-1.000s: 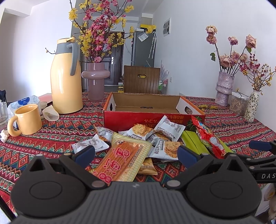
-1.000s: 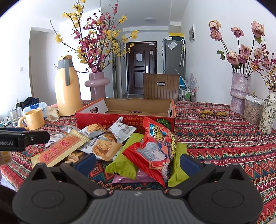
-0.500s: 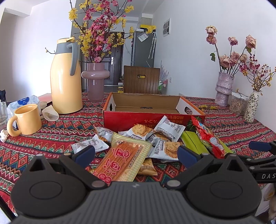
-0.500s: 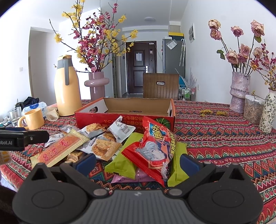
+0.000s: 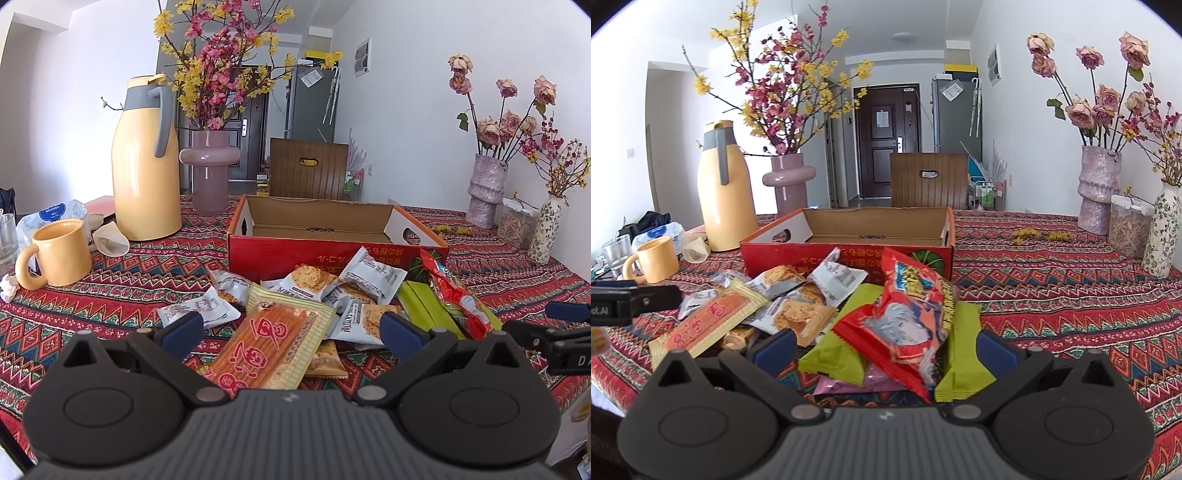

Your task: Organize snacks

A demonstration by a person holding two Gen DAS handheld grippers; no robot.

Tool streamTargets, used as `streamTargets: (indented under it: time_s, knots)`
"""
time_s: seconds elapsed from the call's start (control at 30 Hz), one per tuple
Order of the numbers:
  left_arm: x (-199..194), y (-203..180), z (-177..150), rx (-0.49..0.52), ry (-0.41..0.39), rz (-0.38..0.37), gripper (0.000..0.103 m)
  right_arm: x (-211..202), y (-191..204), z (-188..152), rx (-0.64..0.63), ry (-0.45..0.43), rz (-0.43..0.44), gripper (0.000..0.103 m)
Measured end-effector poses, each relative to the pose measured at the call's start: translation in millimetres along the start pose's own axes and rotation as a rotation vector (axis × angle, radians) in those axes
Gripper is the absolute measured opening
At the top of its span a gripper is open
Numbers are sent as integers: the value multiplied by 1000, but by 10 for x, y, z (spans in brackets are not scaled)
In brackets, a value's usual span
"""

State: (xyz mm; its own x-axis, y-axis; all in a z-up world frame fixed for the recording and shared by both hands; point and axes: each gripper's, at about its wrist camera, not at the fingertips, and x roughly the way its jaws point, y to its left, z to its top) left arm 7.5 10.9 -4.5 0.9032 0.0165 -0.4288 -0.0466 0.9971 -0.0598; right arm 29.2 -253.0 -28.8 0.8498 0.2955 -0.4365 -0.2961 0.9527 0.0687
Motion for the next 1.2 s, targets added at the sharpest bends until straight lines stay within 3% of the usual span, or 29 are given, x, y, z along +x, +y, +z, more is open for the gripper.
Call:
streamTargets:
  time_s: [0.27,0.47,0.73,1.07,1.2]
  knots:
    - [137,57,29,7,9,14,103,155,-129,127,-6,23,8,103]
    - [248,120,38,1,19,27,103,441,-221,306,39,76,65,103]
    - [390,187,39,-8,36,38,103,986,-441,366,155,190,66,93]
    - [479,247,41,-22,42,34,103,1213,-451,284,206,223,98,89]
    - [497,248,30,-19,50,31,103,1208,-452,272,213,210,98,79]
